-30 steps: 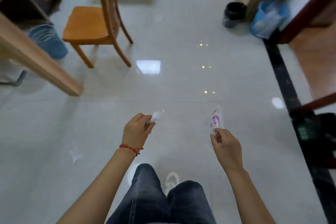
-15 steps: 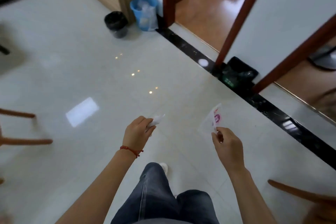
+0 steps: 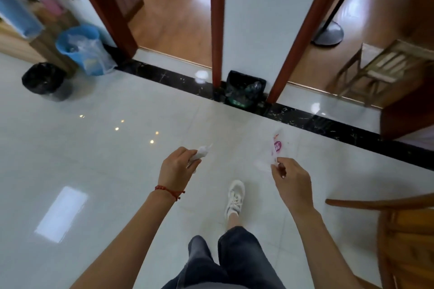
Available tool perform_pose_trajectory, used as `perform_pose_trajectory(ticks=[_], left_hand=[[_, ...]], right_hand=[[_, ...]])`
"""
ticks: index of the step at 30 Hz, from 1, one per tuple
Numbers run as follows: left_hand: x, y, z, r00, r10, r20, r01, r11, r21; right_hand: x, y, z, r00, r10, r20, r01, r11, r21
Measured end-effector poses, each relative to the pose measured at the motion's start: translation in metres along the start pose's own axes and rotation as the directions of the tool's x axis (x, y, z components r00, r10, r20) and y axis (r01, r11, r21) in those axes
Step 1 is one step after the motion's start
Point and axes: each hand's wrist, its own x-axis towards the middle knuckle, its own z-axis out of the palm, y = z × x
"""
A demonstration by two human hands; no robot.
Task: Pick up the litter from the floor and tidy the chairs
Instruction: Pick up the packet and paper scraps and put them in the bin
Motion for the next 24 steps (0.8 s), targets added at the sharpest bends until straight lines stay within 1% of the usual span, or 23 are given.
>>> perform_pose_trajectory(ticks=[3, 8, 11, 14, 19, 24], left_hand=[[0.056, 0.004, 0.021, 1.0, 0.031, 0.002, -0.031, 1.0, -0.001], [0.141, 0.019, 0.05, 0.998, 0.057, 0.011, -0.057, 0.998, -0.015], [0.192, 0.025, 0.065, 0.996, 0.082, 0.025, -0.081, 0.997, -0.018], [0.238, 0.027, 0.076, 0.996, 0.081, 0.024, -0.081, 0.997, -0.02], [0.309, 0.009, 0.099, 0.995, 0.094, 0.046, -0.093, 0.995, -0.025], [0.382, -0.019, 0.125, 0.989, 0.085, 0.124, -0.08, 0.996, -0.04]], right_hand=[[0.051, 0.016, 0.004, 1.0, -0.006, -0.024, 0.006, 1.0, 0.013], [0.134, 0.04, 0.0, 1.0, -0.007, -0.002, 0.007, 1.0, 0.013], [0.185, 0.052, -0.002, 0.999, -0.03, -0.014, 0.03, 1.0, 0.001], [0.229, 0.062, 0.001, 1.0, -0.011, -0.016, 0.012, 1.0, 0.004], [0.295, 0.077, 0.02, 1.0, 0.003, 0.004, -0.003, 1.0, 0.019], [0.363, 0.084, 0.049, 0.997, 0.075, 0.024, -0.075, 0.997, 0.006]])
